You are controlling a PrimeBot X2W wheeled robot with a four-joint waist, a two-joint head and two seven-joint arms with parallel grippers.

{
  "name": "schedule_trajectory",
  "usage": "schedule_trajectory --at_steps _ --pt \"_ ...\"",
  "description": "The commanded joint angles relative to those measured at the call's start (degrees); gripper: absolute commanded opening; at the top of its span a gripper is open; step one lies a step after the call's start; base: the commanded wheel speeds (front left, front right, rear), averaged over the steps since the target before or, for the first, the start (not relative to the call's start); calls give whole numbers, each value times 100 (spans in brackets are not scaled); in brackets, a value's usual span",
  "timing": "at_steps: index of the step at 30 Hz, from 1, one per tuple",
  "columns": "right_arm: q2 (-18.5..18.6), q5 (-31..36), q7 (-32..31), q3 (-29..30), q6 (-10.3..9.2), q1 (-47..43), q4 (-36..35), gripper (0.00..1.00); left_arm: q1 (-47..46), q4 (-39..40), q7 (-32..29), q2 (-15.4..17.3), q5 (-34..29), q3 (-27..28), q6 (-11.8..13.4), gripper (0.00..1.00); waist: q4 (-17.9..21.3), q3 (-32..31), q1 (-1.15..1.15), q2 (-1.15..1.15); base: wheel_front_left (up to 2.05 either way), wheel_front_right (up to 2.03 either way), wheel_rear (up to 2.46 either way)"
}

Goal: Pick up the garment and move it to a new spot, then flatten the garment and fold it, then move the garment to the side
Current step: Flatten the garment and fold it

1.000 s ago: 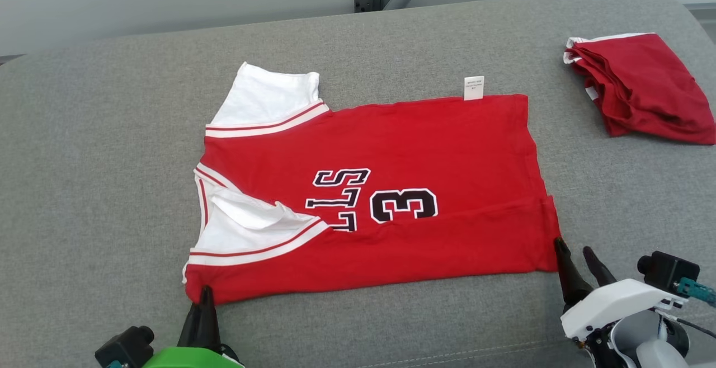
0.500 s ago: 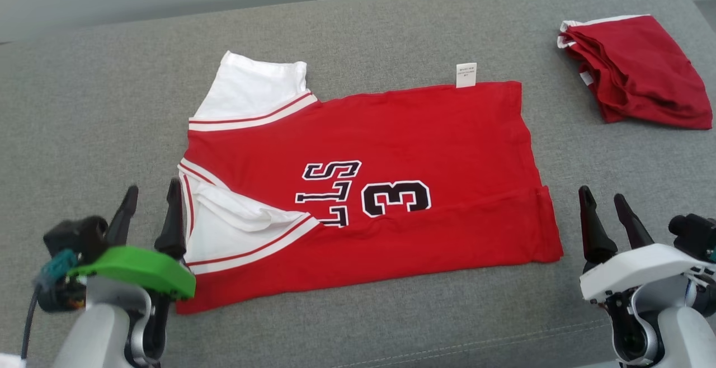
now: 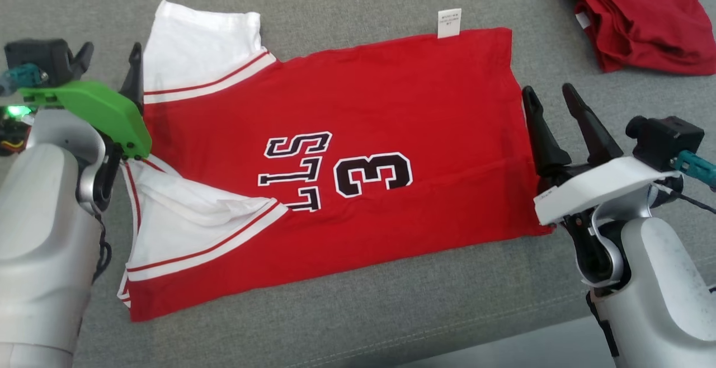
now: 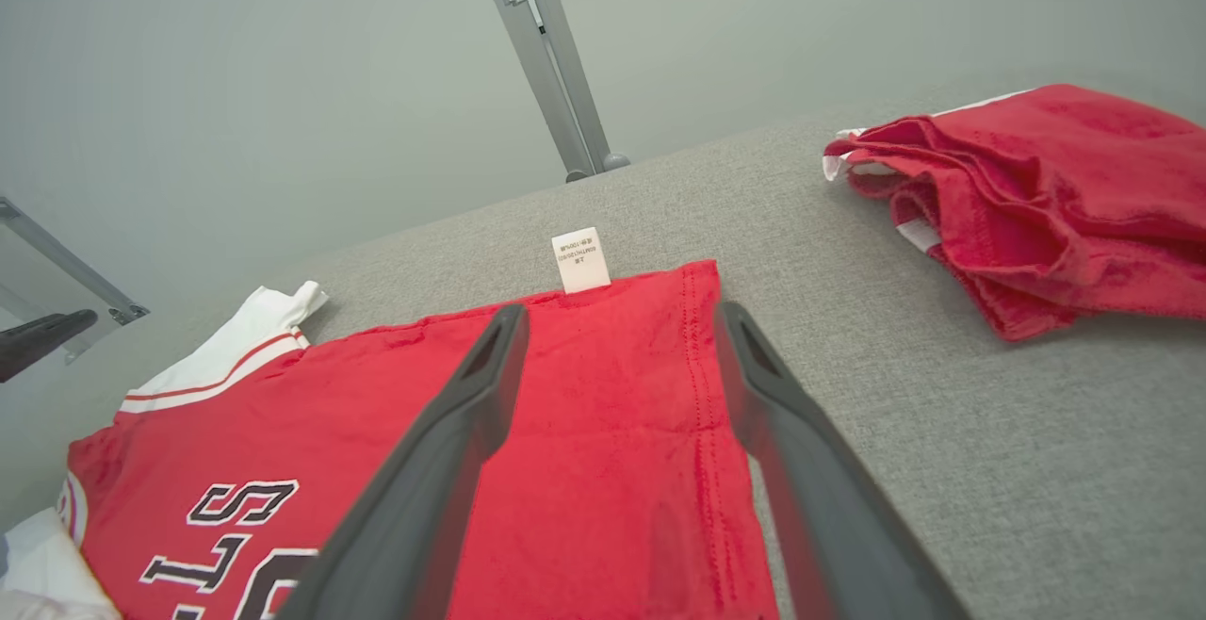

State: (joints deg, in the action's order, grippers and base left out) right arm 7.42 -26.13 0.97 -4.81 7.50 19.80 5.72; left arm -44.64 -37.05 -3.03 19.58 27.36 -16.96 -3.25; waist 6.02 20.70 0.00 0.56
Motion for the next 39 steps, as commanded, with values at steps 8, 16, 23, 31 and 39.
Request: schedule_trajectory --at_steps 8,16,23,31,39 --pt "155 -134 158 -465 -3 567 -51 100 -1106 -935 -170 100 -225 -155 -82 100 546 901 0 -56 0 0 0" --pt "222 -219 356 -712 -3 767 55 100 -1591 -1563 -23 137 -233 -142 13 100 664 1063 0 -56 0 0 0" --pt "267 -314 478 -847 -3 894 134 100 -1728 -2059 135 147 -178 -124 30 100 750 1091 0 -56 0 0 0" --pt "333 -356 567 -892 -3 967 229 100 -1835 -2434 338 -2 -155 -247 -114 0 707 1058 0 -56 0 0 0" --pt "556 -136 400 -921 -3 1210 485 100 -1933 -2506 741 -125 -78 -294 -247 0 503 894 0 -56 0 0 0"
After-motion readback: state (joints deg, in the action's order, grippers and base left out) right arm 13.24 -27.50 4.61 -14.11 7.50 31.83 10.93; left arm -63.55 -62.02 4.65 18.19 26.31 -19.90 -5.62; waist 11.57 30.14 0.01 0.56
